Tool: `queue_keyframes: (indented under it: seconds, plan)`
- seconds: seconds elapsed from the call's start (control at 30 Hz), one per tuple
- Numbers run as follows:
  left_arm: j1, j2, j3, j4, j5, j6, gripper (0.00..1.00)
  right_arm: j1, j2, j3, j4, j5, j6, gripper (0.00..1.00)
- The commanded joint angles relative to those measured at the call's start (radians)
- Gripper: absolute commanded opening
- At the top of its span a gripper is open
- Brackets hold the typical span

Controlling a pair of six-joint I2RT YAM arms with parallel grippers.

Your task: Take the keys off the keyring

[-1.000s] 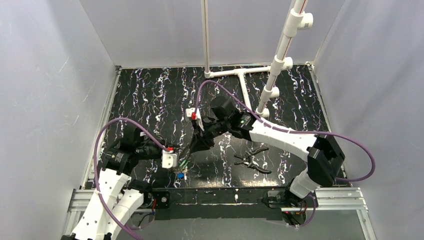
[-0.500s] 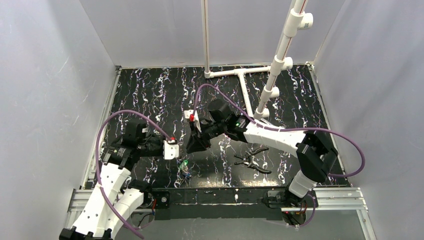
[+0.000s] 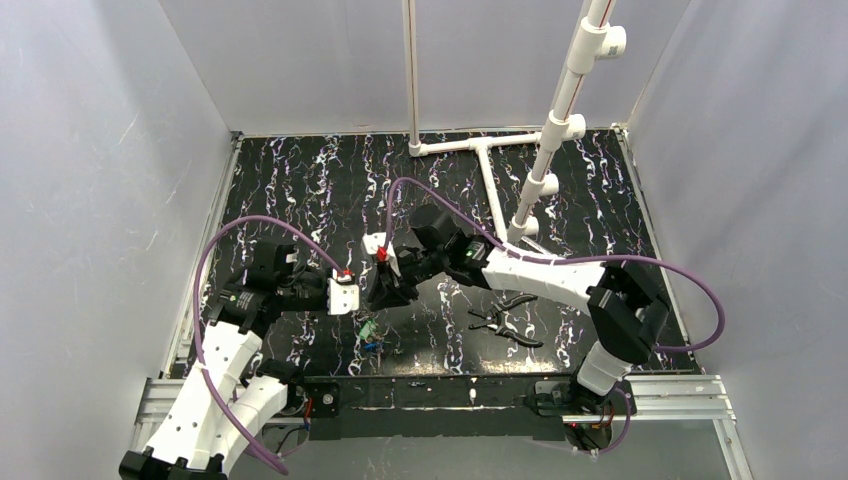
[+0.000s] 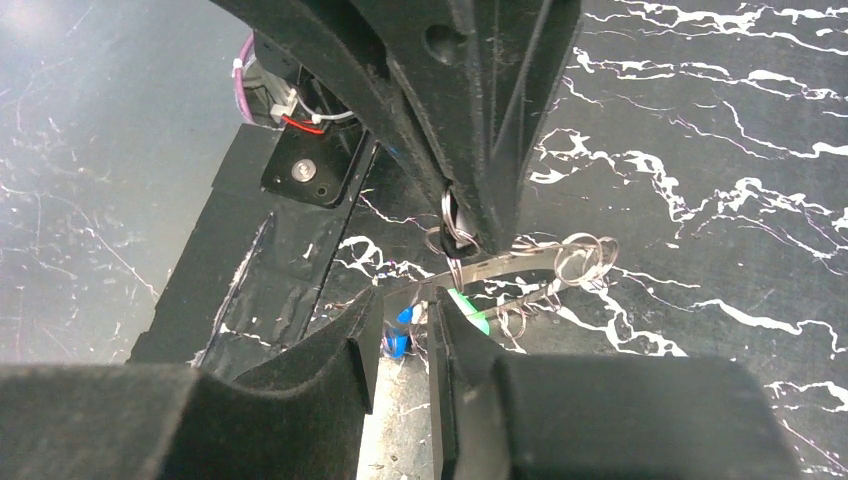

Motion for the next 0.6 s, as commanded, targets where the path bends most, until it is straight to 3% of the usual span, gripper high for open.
queue_keyframes:
  seconds: [0.0,0.27,0.57]
  plan:
    - [-0.004,-0.016,0.036,0.002,0.046,0.006,0.0,0.017,0.023,0.044,0.012,-0.012,-0.052,0.31]
    - [-0.004,-0.028,0.028,0.0,0.059,0.02,0.0,0.016,0.026,0.064,-0.026,0.013,-0.08,0.32]
    - [-0.004,-0.044,0.021,-0.027,0.073,0.057,0.0,-0.036,-0.002,0.113,-0.137,-0.004,-0.114,0.42]
